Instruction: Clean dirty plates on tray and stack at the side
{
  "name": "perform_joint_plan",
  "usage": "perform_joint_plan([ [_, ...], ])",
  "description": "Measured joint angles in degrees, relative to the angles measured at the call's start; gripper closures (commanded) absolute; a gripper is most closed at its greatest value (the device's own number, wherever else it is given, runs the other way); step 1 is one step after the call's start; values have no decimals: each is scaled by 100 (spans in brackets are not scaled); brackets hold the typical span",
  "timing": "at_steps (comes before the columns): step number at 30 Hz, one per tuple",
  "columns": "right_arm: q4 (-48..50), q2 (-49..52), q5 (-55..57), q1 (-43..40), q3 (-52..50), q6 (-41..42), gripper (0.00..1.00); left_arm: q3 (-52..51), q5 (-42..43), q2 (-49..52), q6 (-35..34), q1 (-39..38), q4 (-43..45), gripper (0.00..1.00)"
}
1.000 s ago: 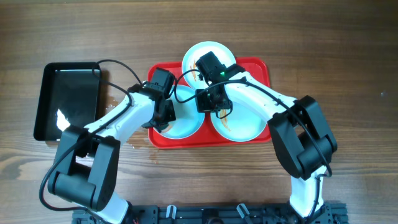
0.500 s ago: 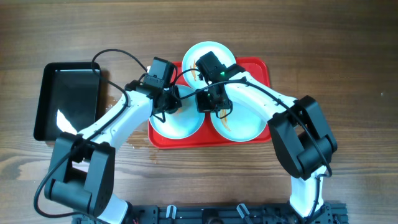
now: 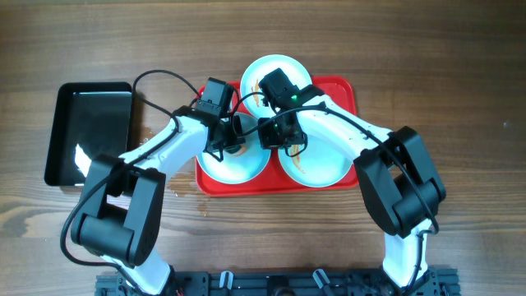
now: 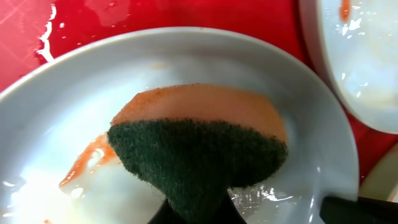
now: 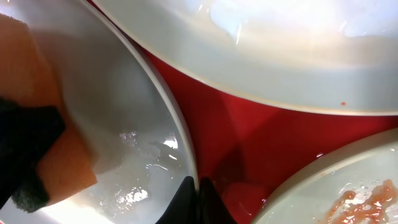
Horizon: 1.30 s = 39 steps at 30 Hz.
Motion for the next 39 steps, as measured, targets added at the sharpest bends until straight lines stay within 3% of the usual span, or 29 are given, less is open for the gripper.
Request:
perform_joint_plan([
  [13,-55,0,-24,0,0,-2,96,127,-442,-2,-140,0,-1051,96],
  [23,-55,0,-24,0,0,-2,96,142,494,-2,-334,17,-1742,96],
  [31,-24,0,-22,0,0,0,96,114,824,-2,-350,17,-1513,96],
  [39,-11,0,-24,0,0,15,96,109,168,-2,-350,0,-1198,96],
])
